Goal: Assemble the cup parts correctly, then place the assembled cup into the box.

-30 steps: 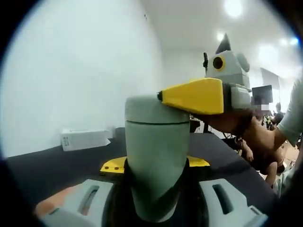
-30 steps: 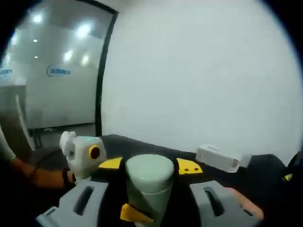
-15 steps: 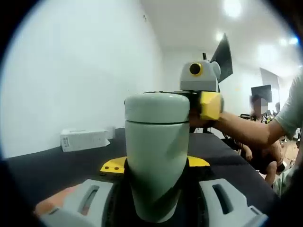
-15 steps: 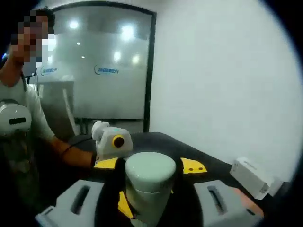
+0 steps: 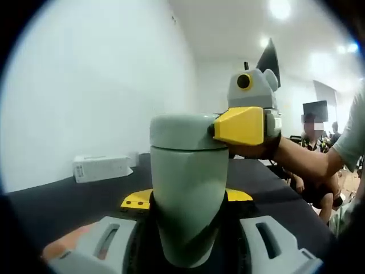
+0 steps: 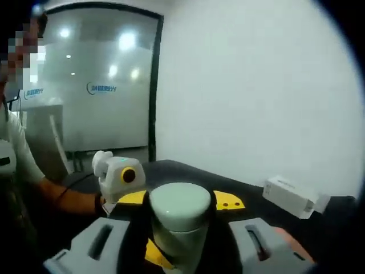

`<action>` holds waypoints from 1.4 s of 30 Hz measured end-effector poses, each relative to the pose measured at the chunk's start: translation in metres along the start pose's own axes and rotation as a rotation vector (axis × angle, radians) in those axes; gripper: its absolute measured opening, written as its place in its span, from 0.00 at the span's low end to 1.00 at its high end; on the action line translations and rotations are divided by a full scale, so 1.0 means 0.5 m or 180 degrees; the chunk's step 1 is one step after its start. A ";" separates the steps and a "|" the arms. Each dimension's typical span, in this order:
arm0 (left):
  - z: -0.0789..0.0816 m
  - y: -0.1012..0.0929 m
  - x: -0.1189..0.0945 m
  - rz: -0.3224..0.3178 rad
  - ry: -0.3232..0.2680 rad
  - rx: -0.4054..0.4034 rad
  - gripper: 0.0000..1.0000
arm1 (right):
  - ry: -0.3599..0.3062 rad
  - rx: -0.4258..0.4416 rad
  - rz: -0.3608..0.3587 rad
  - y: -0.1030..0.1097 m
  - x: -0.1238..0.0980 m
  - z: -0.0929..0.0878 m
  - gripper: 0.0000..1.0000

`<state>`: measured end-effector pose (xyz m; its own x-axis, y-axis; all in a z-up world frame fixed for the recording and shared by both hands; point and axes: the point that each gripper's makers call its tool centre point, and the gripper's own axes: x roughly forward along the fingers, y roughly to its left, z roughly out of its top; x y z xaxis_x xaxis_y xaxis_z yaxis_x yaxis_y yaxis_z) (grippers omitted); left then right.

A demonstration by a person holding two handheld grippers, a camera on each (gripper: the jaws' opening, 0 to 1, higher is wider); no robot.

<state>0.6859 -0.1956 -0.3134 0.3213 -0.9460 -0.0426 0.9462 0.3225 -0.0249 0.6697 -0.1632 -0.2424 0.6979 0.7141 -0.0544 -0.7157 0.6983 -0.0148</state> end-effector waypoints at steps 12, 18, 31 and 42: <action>-0.001 0.003 0.000 0.0030 0.0020 -0.0016 0.41 | -0.0005 0.0078 -0.0647 -0.023 0.003 -0.001 0.39; -0.001 0.001 -0.005 -0.0038 -0.0026 -0.0011 0.41 | 0.0014 -0.0254 -0.0148 -0.013 0.001 0.003 0.48; 0.001 0.004 0.001 -0.0016 0.0007 -0.0007 0.41 | 0.0032 -0.0031 0.0770 0.012 0.016 0.002 0.41; -0.001 0.006 0.000 0.0015 0.0079 -0.0004 0.40 | 0.0127 0.0006 0.0092 0.007 0.021 -0.003 0.41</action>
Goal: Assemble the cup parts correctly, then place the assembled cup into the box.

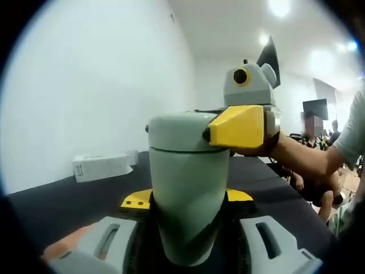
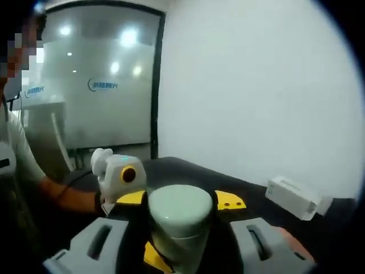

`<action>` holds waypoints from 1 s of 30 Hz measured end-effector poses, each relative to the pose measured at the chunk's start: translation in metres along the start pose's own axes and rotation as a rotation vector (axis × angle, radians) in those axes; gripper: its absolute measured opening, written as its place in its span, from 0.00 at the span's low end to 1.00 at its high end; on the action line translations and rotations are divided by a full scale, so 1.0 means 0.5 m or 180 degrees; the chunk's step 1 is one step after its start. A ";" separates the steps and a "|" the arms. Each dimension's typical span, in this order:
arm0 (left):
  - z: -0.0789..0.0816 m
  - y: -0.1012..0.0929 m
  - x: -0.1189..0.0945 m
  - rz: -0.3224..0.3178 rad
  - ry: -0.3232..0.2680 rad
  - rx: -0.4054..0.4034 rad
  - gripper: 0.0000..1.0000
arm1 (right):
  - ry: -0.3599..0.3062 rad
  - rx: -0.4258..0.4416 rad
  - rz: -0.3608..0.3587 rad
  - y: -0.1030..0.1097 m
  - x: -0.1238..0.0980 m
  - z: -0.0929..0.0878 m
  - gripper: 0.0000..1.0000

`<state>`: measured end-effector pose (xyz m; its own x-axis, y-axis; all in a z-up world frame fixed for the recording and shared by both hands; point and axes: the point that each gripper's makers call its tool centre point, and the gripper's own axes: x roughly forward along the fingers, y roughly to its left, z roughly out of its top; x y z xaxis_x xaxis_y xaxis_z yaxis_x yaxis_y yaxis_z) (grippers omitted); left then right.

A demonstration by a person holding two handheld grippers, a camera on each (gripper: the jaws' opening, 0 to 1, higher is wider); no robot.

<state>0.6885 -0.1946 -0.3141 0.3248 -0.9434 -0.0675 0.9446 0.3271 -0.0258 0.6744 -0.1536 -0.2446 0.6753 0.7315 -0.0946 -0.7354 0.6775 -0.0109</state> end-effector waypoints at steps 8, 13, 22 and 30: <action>0.000 0.002 0.001 0.0021 0.0003 0.0007 0.40 | -0.0033 0.0063 -0.0322 -0.021 -0.002 -0.002 0.41; -0.001 -0.005 0.002 -0.0046 -0.0043 0.0039 0.41 | -0.0142 0.0049 -0.0192 -0.024 -0.014 0.001 0.42; 0.026 0.006 -0.029 -0.0147 -0.0217 -0.0032 0.42 | -0.0401 0.0239 0.0028 -0.057 -0.080 0.051 0.51; 0.032 -0.010 -0.086 -0.0621 -0.0171 -0.0307 0.48 | -0.0379 0.0236 -0.0249 -0.202 -0.126 0.028 0.42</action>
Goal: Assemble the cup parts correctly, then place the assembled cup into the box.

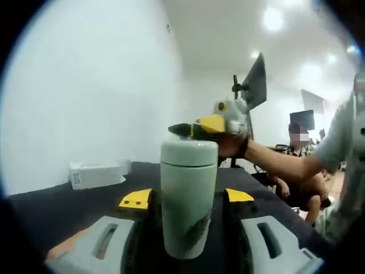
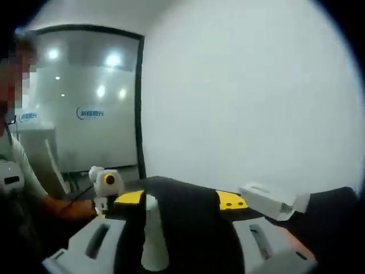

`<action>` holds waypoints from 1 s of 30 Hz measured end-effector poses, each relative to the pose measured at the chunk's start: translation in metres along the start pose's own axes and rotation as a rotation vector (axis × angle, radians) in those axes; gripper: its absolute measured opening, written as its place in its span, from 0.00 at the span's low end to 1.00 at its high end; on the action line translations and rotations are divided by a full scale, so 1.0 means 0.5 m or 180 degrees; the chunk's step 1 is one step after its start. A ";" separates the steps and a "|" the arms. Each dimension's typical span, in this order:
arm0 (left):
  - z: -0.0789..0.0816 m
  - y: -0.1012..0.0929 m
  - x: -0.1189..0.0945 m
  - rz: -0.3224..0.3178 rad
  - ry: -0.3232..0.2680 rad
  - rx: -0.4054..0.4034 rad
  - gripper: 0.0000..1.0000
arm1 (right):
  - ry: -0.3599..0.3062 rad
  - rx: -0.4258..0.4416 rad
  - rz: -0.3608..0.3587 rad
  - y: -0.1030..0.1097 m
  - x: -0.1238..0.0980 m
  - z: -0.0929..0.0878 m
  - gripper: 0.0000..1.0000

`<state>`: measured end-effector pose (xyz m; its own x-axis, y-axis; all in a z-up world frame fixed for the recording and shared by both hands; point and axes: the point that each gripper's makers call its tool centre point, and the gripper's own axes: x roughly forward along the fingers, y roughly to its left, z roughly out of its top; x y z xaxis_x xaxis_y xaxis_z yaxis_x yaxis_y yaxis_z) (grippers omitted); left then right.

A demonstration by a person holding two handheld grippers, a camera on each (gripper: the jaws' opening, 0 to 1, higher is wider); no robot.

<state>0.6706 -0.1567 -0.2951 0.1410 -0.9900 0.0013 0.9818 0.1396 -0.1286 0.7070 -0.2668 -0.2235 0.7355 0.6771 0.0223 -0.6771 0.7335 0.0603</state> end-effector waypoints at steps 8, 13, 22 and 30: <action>0.023 0.050 -0.049 0.0105 -0.0242 -0.0093 0.54 | 0.0425 0.0048 -0.0333 -0.164 0.046 -0.125 0.38; 0.014 0.086 -0.061 0.0241 -0.0289 -0.0215 0.46 | 0.0283 0.0182 -0.0491 -0.268 0.090 -0.172 0.36; 0.024 0.107 -0.073 0.0355 -0.0330 -0.0243 0.44 | 0.0453 0.0229 -0.0674 -0.418 0.139 -0.247 0.35; 0.018 0.119 -0.076 0.0384 -0.0340 -0.0278 0.42 | 0.0369 0.0259 -0.0558 -0.441 0.183 -0.246 0.31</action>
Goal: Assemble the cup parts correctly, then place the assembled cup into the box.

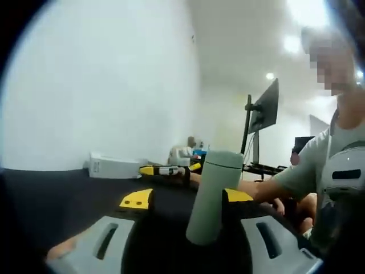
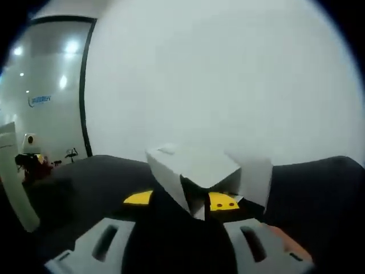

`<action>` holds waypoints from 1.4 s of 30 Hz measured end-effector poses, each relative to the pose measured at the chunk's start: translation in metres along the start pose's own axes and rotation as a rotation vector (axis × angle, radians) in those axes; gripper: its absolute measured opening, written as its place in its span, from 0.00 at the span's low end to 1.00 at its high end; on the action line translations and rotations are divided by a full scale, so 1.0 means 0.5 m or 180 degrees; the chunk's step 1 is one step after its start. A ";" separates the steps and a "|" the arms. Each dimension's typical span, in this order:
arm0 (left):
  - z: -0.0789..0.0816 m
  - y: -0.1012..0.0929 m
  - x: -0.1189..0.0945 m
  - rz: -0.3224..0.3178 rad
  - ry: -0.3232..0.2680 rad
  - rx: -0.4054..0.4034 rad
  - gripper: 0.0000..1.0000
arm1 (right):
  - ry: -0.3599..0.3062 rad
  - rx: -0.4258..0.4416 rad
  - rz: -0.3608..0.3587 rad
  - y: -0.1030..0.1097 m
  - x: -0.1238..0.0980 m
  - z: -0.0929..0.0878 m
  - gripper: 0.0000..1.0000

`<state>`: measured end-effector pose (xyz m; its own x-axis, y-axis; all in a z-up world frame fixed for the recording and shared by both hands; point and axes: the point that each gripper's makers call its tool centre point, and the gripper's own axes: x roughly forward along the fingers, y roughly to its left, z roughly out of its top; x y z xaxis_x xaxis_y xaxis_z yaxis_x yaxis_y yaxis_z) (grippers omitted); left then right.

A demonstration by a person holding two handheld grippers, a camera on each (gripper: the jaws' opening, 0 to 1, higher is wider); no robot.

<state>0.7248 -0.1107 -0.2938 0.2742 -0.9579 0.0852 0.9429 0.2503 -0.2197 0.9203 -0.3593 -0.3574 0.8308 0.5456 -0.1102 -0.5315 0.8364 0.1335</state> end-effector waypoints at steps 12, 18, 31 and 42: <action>-0.002 0.019 -0.009 0.0130 0.0007 0.0019 0.37 | 0.0056 -0.0105 -0.0003 -0.011 0.017 -0.009 0.21; -0.003 0.024 -0.012 0.0170 0.0020 0.0058 0.34 | 0.0083 -0.0158 -0.0010 -0.011 0.018 -0.011 0.06; -0.004 0.023 -0.011 0.0188 0.0011 0.0059 0.34 | 0.0093 -0.0285 0.0063 0.043 0.011 0.008 0.00; 0.024 0.015 -0.021 0.0218 -0.0061 0.0183 0.32 | 0.0309 -0.0569 0.0239 0.110 -0.057 0.058 0.00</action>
<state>0.7311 -0.0971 -0.2849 0.3414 -0.9356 0.0905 0.9310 0.3233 -0.1697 0.8719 -0.3303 -0.3181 0.7725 0.6020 -0.2021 -0.6194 0.7845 -0.0309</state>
